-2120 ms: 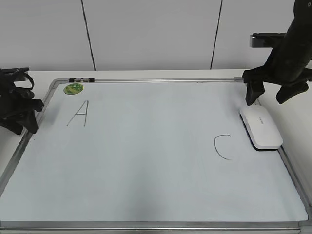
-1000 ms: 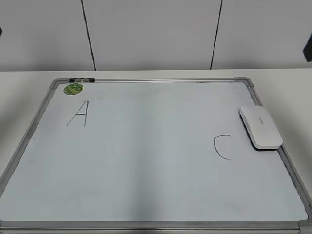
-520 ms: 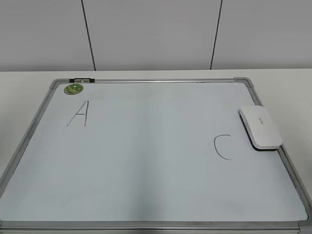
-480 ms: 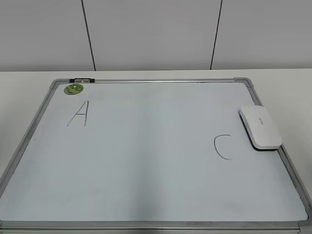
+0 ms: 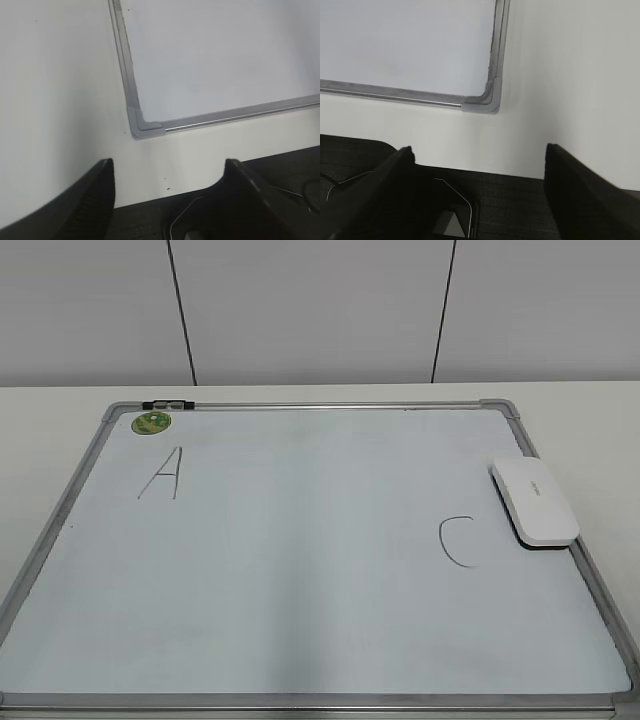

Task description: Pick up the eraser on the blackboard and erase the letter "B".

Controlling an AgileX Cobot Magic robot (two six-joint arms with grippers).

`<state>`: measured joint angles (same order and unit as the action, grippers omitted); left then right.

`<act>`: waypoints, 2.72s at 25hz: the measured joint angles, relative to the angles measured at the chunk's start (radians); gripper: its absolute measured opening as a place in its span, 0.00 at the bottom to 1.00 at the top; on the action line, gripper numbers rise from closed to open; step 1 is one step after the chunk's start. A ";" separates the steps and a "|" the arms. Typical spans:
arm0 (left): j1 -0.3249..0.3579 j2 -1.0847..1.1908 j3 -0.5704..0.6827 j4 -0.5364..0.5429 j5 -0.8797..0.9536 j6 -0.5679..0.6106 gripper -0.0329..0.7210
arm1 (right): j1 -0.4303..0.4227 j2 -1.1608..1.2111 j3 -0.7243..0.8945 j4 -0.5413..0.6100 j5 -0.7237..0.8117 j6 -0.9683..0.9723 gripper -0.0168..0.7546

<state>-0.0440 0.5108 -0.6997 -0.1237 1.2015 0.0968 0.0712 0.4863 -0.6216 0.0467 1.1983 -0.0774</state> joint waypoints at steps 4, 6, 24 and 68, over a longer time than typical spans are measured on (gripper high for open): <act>0.000 -0.094 0.128 0.039 -0.050 0.000 0.70 | 0.000 -0.031 0.085 -0.019 -0.029 0.003 0.79; 0.000 -0.111 0.174 0.044 -0.077 0.000 0.70 | 0.000 -0.031 0.124 -0.038 -0.049 0.008 0.79; 0.000 -0.123 0.190 0.056 -0.109 -0.002 0.67 | 0.000 -0.031 0.132 -0.047 -0.069 0.018 0.79; 0.017 -0.501 0.190 0.060 -0.102 -0.004 0.57 | -0.082 -0.502 0.132 -0.047 -0.061 0.020 0.79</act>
<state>-0.0274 0.0097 -0.5100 -0.0634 1.0992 0.0931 -0.0111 -0.0158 -0.4898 0.0000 1.1371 -0.0569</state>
